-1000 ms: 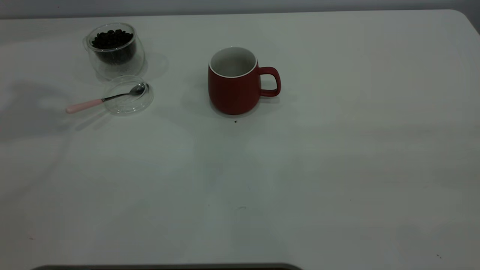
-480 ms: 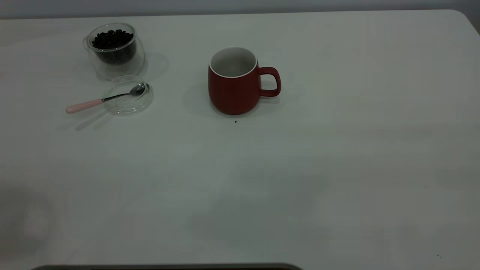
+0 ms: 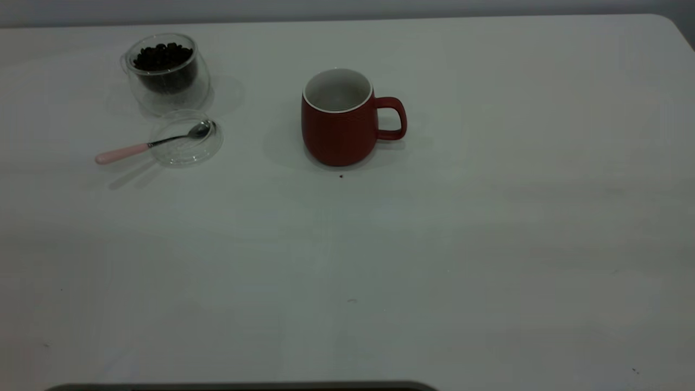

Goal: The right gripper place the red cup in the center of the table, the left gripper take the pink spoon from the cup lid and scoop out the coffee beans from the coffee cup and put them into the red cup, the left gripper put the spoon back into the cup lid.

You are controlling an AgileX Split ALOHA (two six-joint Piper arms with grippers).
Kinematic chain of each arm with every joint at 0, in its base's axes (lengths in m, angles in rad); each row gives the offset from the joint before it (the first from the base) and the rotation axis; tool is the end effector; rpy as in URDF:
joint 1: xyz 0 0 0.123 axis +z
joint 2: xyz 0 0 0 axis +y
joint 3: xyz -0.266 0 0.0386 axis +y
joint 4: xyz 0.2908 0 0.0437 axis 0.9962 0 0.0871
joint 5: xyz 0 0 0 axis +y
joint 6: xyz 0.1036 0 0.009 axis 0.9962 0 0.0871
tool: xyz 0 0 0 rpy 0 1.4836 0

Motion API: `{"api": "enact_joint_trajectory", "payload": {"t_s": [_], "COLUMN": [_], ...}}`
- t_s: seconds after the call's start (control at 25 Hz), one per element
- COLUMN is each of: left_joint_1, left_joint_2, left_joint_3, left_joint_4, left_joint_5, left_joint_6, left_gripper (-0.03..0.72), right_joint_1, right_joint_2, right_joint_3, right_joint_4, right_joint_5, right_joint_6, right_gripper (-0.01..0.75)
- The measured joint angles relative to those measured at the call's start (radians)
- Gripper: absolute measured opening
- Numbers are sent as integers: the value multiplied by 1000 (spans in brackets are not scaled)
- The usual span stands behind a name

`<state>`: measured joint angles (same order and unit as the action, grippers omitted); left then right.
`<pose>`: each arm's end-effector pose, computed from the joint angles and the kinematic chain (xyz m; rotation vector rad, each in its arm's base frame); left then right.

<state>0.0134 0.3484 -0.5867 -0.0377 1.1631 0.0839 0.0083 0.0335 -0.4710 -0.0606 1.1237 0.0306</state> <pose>0.1050 -0.0022 0.2840 0.0828 2.4061 -0.0036 0.0662 -0.0051 0.2747 0.0271 2.1684 -0.0520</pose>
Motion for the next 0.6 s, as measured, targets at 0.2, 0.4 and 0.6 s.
{"api": "enact_joint_trajectory", "payload": {"t_s": [0.2, 0.4, 0.6], "left_joint_1": [0, 0, 0], "left_joint_2": [-78, -148, -230], "left_joint_3": [81, 100, 100], "left_joint_4": [-12, -34, -36], "left_joint_5": [-6, -29, -31], "left_joint_6": [-19, -25, -27], "left_gripper": [434, 434, 434], "right_joint_1": [0, 0, 0], "right_joint_2": [0, 0, 0], "right_joint_3": [0, 0, 0], "right_joint_4": [0, 0, 0], "right_joint_5": [0, 0, 0], "right_joint_6": [0, -1, -1], "right_gripper": [239, 239, 239]}}
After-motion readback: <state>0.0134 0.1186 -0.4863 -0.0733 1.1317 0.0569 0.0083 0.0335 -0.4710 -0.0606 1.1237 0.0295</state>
